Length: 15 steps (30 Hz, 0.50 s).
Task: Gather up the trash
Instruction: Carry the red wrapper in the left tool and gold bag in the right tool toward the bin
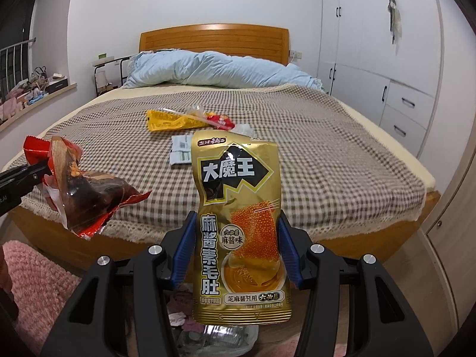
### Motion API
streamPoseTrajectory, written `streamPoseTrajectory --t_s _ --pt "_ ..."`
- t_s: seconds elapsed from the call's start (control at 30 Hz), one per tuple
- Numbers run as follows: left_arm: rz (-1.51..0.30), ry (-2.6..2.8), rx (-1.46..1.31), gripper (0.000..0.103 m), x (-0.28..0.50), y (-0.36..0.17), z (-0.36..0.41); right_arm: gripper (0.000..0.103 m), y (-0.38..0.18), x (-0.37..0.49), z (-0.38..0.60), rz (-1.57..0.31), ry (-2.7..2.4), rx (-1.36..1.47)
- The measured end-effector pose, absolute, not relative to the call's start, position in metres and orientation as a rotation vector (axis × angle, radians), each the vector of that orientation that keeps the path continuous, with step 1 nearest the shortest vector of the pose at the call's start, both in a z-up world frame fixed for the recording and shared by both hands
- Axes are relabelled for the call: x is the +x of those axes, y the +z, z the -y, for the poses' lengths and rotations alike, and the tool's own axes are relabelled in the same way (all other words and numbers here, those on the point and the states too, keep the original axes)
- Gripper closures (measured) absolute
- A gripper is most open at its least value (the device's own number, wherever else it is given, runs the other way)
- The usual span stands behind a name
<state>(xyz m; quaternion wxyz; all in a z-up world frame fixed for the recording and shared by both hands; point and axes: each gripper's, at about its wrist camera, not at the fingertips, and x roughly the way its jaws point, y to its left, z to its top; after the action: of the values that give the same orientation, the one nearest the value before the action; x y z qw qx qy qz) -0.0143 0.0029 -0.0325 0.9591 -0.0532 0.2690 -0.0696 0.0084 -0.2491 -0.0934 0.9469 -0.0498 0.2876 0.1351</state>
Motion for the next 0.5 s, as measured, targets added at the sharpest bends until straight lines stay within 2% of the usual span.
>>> streamPoseTrajectory --t_s 0.5 --pt "-0.640 -0.177 -0.105 0.088 -0.025 -0.077 0.001 0.052 -0.130 -0.016 0.250 -0.681 0.320 -0.066"
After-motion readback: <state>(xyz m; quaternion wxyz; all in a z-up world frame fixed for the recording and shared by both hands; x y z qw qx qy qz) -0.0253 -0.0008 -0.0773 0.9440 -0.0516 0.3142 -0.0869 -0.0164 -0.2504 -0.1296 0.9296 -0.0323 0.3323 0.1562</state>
